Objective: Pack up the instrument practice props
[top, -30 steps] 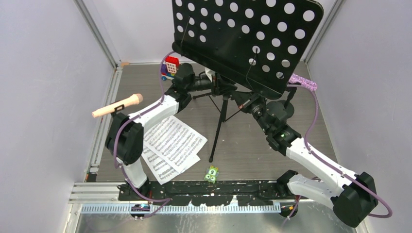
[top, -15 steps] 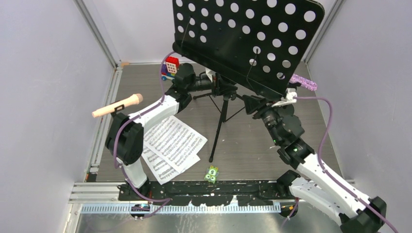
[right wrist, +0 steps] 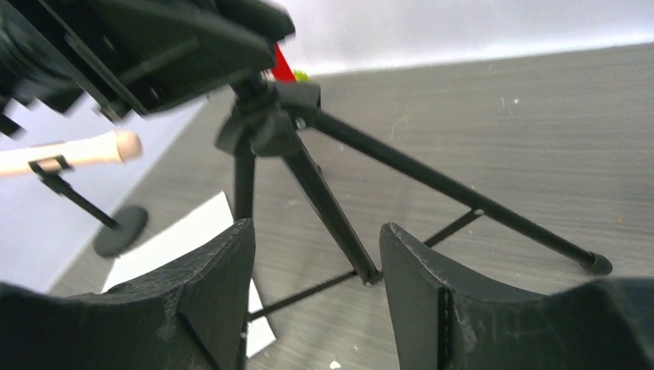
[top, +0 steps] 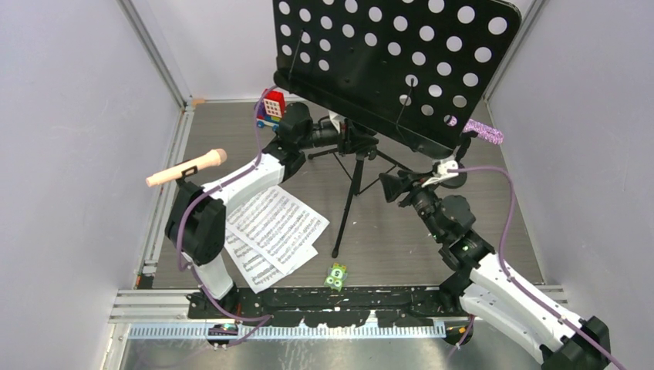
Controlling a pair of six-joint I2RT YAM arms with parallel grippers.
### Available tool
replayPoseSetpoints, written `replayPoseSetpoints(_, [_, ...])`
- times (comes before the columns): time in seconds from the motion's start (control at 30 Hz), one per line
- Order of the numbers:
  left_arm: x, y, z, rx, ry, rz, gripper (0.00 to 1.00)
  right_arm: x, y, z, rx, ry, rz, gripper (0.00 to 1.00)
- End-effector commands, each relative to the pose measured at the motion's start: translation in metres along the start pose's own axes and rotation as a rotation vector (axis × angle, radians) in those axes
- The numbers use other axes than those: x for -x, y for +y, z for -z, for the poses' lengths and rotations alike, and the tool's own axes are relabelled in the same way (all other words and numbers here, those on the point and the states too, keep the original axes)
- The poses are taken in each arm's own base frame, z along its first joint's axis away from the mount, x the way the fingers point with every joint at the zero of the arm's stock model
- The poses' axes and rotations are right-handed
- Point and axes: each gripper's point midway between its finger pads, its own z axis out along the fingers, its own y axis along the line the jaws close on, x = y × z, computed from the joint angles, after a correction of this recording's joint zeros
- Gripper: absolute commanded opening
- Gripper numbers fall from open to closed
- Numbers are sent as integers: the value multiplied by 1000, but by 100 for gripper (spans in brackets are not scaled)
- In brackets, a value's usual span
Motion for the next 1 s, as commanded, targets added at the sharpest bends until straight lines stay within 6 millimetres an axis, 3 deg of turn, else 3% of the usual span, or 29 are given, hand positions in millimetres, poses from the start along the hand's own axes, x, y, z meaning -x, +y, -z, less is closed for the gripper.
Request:
replayPoseSetpoints(0.0, [-64, -45, 8, -86, 192, 251, 0, 4, 14, -7, 95, -31, 96, 66])
replayPoseSetpoints(0.23, [-74, -49, 13, -80, 197, 262, 0, -24, 50, -13, 317, -3, -6, 66])
replayPoseSetpoints(0.5, [-69, -47, 10, -83, 191, 253, 0, -39, 55, -36, 296, -24, -139, 69])
replayPoseSetpoints(0.7, [-64, -45, 7, -85, 183, 251, 0, -60, 84, -49, 373, 16, -142, 65])
replayPoseSetpoints(0.8, [-59, -45, 7, -87, 180, 246, 0, -69, 94, -52, 409, 16, -118, 53])
replayPoseSetpoints(0.97, [-49, -44, 7, -79, 182, 216, 0, -74, 91, -49, 405, -2, -59, 8])
